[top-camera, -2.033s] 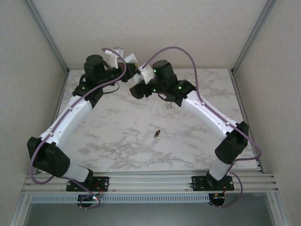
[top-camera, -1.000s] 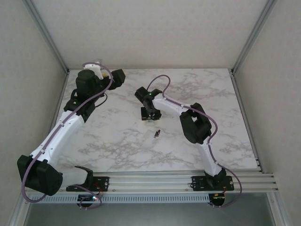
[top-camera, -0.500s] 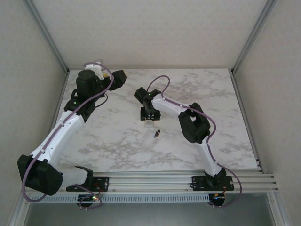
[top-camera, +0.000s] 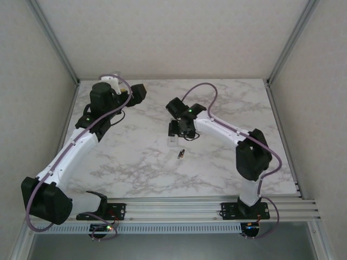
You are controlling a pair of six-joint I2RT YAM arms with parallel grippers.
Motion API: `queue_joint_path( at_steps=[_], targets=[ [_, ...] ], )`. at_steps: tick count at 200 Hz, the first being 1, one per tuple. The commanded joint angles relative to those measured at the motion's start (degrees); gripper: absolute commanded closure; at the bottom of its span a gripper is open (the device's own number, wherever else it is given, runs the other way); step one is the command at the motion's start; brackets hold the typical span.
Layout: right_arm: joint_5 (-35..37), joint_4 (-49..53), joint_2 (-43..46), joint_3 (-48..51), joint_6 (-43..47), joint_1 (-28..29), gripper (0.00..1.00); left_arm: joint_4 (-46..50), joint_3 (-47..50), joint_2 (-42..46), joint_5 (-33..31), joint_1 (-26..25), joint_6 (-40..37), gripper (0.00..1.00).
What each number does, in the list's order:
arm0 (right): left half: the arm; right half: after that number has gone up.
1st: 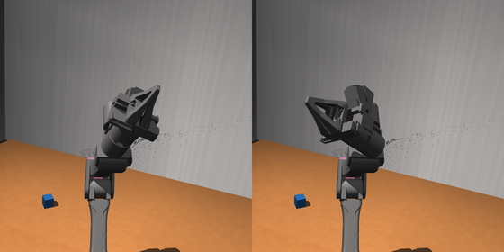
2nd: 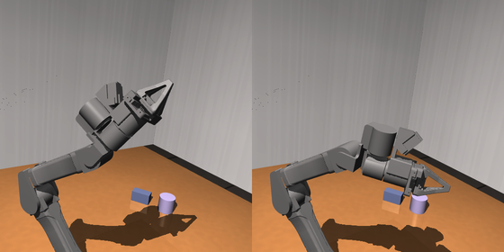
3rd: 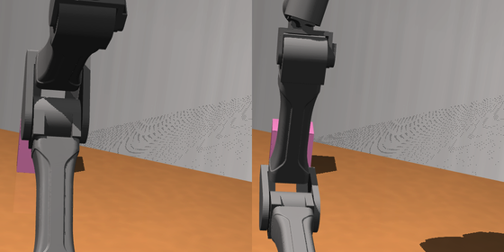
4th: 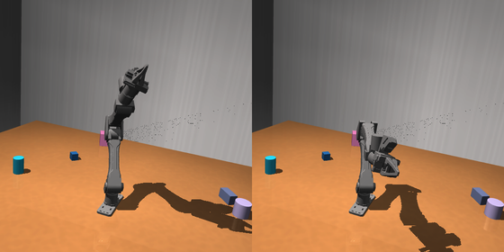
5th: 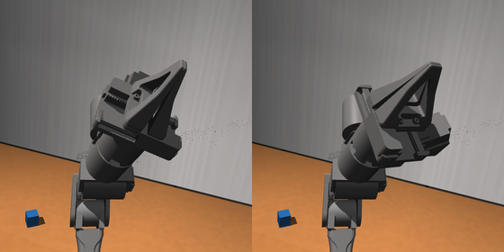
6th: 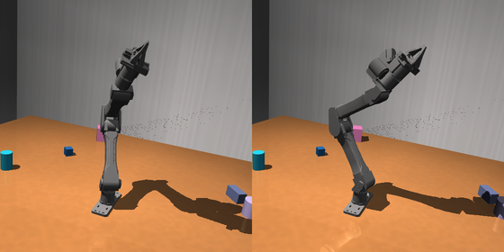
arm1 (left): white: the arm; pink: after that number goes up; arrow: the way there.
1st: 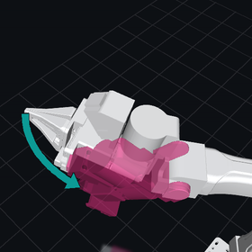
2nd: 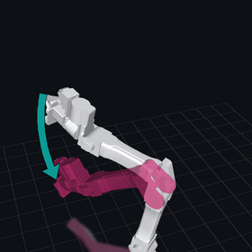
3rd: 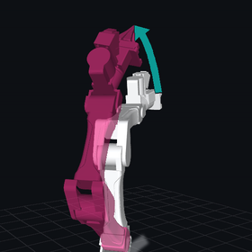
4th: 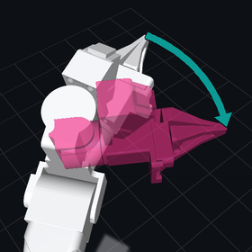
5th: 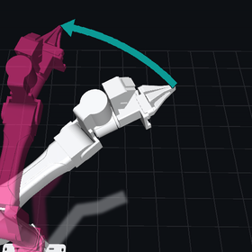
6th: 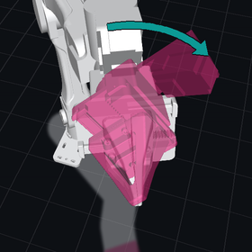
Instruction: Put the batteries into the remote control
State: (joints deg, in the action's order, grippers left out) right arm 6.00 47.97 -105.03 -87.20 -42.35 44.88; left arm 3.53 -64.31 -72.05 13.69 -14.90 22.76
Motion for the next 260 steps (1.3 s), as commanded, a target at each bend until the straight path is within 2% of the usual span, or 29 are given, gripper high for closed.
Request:
queue_joint_path(
  at_steps=[1,24,74,135,163,207,260],
  targets=[
    [-0.5,-2.64,0.11,3.59,-2.75,0.5,0.37,0.16,2.03,2.42,0.5,-0.05,0.76,0.0],
    [-2.12,-2.17,-0.24,5.23,-5.04,0.53,0.4,0.98,1.91,2.77,2.17,-0.13,1.09,0.0],
    [-3.72,-6.89,0.44,13.24,-14.44,0.47,0.63,5.89,2.85,5.05,8.06,-0.65,-4.35,0.0],
    [-6.04,-10.91,1.02,16.09,-16.09,0.64,0.73,3.89,4.18,4.86,8.17,-1.75,-5.18,0.0],
    [-5.04,-8.42,1.45,15.66,-16.58,0.72,0.79,4.35,3.14,4.37,7.53,-2.59,-6.09,0.0],
    [-6.94,-9.72,0.95,15.04,-15.2,1.06,0.81,3.37,4.9,4.82,7.05,-3.02,-6.1,0.01],
    [-8.21,-6.32,-3.68,10.62,-13.67,1.51,0.81,3.26,4.22,4.24,6.94,-3.15,-6.33,0.01]
  ],
)
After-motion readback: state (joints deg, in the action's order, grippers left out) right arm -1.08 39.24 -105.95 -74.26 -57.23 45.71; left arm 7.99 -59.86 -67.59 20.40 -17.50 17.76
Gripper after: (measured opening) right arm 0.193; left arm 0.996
